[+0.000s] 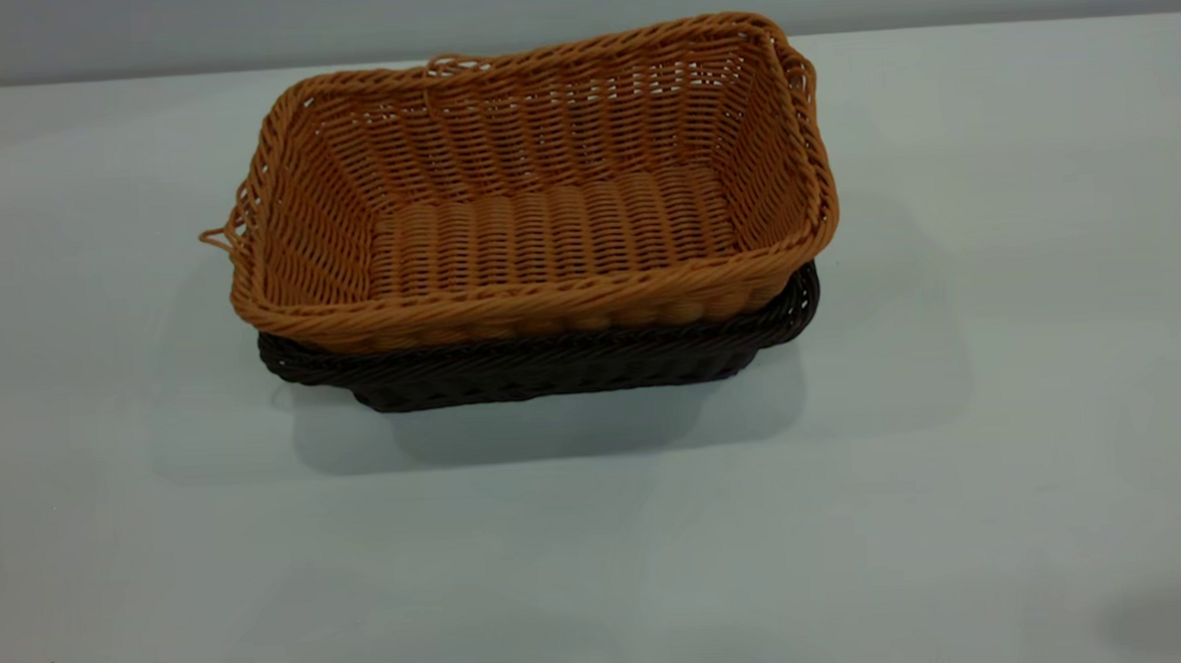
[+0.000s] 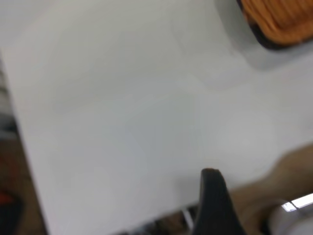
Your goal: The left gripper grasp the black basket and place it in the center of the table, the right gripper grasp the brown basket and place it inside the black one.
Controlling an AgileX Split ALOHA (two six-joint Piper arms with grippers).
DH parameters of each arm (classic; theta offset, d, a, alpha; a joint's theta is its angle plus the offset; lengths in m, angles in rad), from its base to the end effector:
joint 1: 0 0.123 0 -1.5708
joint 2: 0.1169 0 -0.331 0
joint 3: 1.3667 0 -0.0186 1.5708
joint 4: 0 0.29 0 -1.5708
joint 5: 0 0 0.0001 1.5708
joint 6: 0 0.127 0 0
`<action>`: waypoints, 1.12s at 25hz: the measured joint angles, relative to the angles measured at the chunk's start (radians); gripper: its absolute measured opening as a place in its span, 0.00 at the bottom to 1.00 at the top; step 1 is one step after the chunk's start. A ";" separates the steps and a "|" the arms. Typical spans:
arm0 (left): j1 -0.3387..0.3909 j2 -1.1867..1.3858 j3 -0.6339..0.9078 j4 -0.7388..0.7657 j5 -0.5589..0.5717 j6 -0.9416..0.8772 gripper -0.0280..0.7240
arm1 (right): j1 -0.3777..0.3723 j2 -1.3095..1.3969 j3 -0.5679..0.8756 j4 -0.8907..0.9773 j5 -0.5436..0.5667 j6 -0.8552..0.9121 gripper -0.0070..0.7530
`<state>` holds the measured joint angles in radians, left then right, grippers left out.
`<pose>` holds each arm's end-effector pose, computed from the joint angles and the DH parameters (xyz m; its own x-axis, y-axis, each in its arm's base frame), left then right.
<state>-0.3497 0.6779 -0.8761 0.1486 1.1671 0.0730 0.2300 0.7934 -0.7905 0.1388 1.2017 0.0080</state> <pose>0.1201 -0.0254 0.3619 -0.6826 0.3874 -0.6196 0.3504 0.9176 0.1878 0.1324 0.0478 0.3143 -0.8888 -0.1487 -0.4334 -0.2300 0.9629 0.1413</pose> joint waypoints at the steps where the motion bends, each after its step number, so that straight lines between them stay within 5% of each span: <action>1: 0.000 0.000 0.034 -0.022 0.000 -0.014 0.62 | 0.000 -0.033 0.052 -0.008 -0.016 0.001 0.64; 9: 0.000 0.000 0.279 -0.180 0.000 -0.041 0.62 | 0.000 -0.264 0.317 -0.033 -0.075 -0.008 0.64; 20: 0.000 -0.001 0.362 -0.196 -0.119 -0.044 0.62 | 0.000 -0.318 0.328 -0.029 -0.086 0.003 0.64; 28: 0.000 -0.001 0.392 -0.258 -0.091 -0.044 0.62 | 0.000 -0.318 0.328 -0.029 -0.087 0.005 0.64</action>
<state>-0.3497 0.6767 -0.4839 -0.1092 1.0761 0.0294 0.2300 0.4756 -0.4624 0.1094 1.1144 0.0133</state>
